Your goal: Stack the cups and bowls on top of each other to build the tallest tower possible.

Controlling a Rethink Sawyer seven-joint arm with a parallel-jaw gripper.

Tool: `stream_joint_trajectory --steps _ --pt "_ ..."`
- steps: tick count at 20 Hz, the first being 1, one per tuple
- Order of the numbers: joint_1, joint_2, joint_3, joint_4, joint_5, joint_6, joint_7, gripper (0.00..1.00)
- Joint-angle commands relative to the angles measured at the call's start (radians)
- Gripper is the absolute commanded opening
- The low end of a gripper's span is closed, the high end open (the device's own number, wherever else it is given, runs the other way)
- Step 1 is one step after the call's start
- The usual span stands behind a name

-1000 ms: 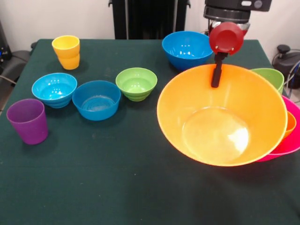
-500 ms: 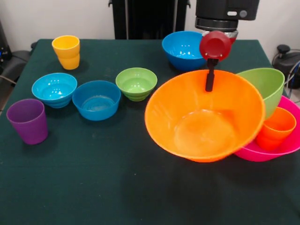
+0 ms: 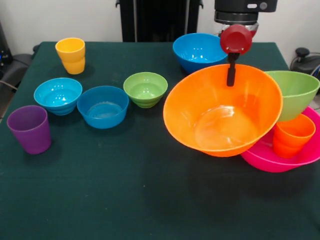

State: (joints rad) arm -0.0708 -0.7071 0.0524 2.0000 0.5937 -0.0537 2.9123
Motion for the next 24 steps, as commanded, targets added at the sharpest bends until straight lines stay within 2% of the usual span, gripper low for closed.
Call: stream_joint_trajectory --steps 1,5,9,15,18,24 --pt "0.008 -0.053 0.136 0.061 -0.019 -0.026 0.183 0.00" --pt "0.024 -0.033 0.143 0.047 -0.003 -0.060 0.203 0.00" --pt "0.063 -0.026 0.105 0.026 0.028 -0.055 0.195 0.00" --pt "0.058 -0.039 0.101 0.024 0.028 -0.044 0.192 0.00" --pt "0.092 -0.039 0.047 0.015 0.048 -0.031 0.175 0.00" --pt "0.056 -0.069 0.064 0.039 0.019 -0.021 0.169 0.00"
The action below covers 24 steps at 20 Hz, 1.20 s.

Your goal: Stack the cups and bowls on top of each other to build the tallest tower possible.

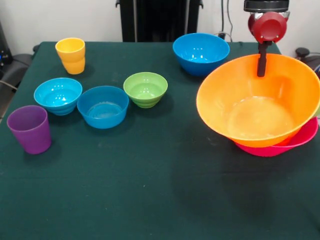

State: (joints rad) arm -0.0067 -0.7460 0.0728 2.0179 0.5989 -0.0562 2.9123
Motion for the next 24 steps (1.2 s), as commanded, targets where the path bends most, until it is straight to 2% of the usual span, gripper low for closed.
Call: stream_joint_trajectory --steps 1,6,11,16,24 --pt "-0.016 -0.027 0.054 0.024 0.007 -0.030 0.173 0.00" --pt "-0.028 0.020 0.086 0.012 -0.013 -0.092 0.195 0.00" --pt "-0.019 0.006 0.082 0.012 0.002 -0.073 0.190 0.00" --pt "-0.039 0.000 0.097 0.022 -0.012 -0.077 0.191 0.00" --pt "0.009 -0.005 0.061 0.002 0.032 -0.050 0.186 0.00"
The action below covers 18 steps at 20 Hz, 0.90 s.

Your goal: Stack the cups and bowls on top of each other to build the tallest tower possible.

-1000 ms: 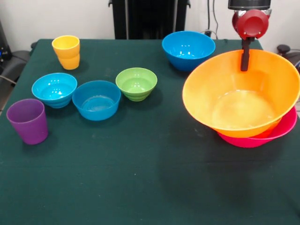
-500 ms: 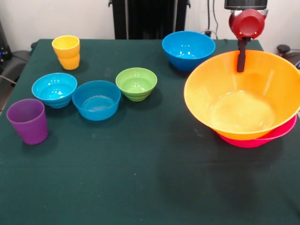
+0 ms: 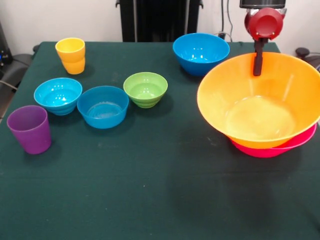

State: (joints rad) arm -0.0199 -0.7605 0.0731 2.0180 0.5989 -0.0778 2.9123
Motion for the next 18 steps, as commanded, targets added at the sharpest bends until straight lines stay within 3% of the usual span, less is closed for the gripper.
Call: stream_joint_trajectory --steps 1,8,14,18 --pt "0.025 0.013 0.059 0.000 0.034 -0.030 0.186 0.00" --pt "0.104 0.006 0.017 -0.016 0.103 -0.012 0.196 0.00" --pt "0.082 -0.023 0.049 0.012 0.097 -0.012 0.202 0.00" --pt "0.106 -0.033 0.045 0.010 0.119 -0.002 0.210 0.00"
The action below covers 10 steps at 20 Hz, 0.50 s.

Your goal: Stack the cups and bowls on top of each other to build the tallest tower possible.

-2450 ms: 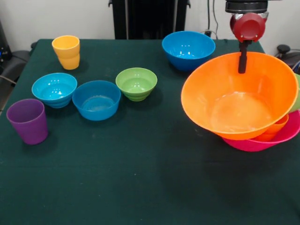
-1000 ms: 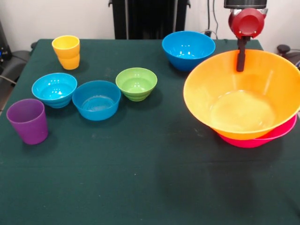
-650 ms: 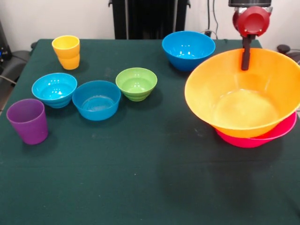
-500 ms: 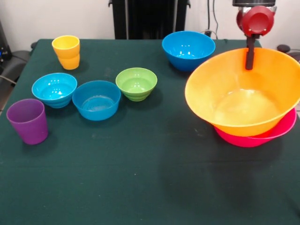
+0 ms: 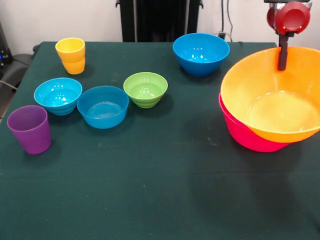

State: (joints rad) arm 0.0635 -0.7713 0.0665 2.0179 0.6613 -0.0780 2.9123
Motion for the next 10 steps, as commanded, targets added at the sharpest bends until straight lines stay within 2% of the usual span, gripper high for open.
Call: stream_joint_trajectory --steps 1,5,10 --pt "0.028 -0.022 0.048 0.009 0.061 -0.001 0.209 0.00" --pt "0.001 -0.022 0.063 0.015 0.041 -0.004 0.197 0.00" --pt "-0.066 -0.023 0.115 0.039 -0.018 -0.013 0.178 0.00"
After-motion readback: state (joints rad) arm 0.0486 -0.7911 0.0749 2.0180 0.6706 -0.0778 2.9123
